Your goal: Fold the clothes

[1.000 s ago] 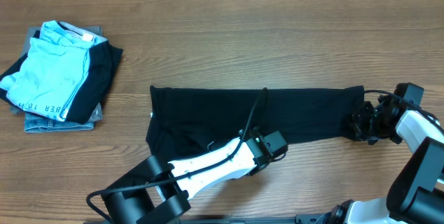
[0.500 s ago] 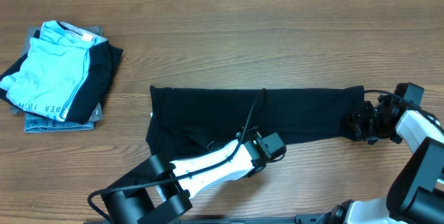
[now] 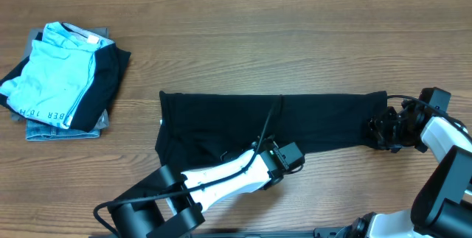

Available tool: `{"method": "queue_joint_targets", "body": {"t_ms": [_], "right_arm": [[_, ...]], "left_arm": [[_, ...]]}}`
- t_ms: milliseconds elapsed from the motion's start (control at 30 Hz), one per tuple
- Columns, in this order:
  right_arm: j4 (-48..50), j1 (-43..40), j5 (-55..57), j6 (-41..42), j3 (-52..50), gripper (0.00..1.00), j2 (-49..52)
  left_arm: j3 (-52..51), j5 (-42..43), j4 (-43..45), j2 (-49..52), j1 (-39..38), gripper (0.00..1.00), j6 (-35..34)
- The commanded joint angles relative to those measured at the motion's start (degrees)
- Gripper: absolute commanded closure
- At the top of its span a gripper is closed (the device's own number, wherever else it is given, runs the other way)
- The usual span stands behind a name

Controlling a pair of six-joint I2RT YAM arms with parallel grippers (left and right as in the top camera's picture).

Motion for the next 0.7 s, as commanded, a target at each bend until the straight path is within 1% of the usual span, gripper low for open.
{"method": "queue_joint_targets", "body": {"t_ms": [0,67,167,267,367,467,600,667], "right_arm": [[0.4,-0.1,7.4,-0.2,-1.4,0.56,2.4],[0.4,-0.1,7.4,-0.2,-1.4,0.55,2.4],[0.4,-0.1,7.4,-0.2,-1.4,0.56,2.4],[0.4,-0.1,7.4,-0.2,-1.4,0.55,2.4],[0.4,-0.1,7.4,-0.2,-1.4,0.55,2.4],[0.4,-0.1,7.4,-0.2,-1.4,0.55,2.4],[0.4,-0.1,7.4,-0.2,-1.4,0.56,2.4],[0.4,-0.1,7.4,-0.2,-1.4,0.55,2.4]], "left_arm": [[-0.6,-0.3,-0.2,-0.6,-0.4,0.48,-1.4],[-0.6,0.9,-0.2,-0.6,-0.4,0.48,-1.2],[-0.6,0.2,-0.4,-0.6,-0.4,0.47,-1.2],[-0.6,0.3,-0.4,-0.6,-0.4,0.48,-0.7],[-1.1,0.5,0.1,-0.6,-0.4,0.52,-0.8],[-2.3,0.5,0.8,-0.6,-0.4,0.58,-0.7],[-2.5,-0.1,0.7,-0.6,-0.4,0.70,-0.6],[-2.4,-1.7,0.7,-0.6,-0.4,0.78,-0.5]]}}
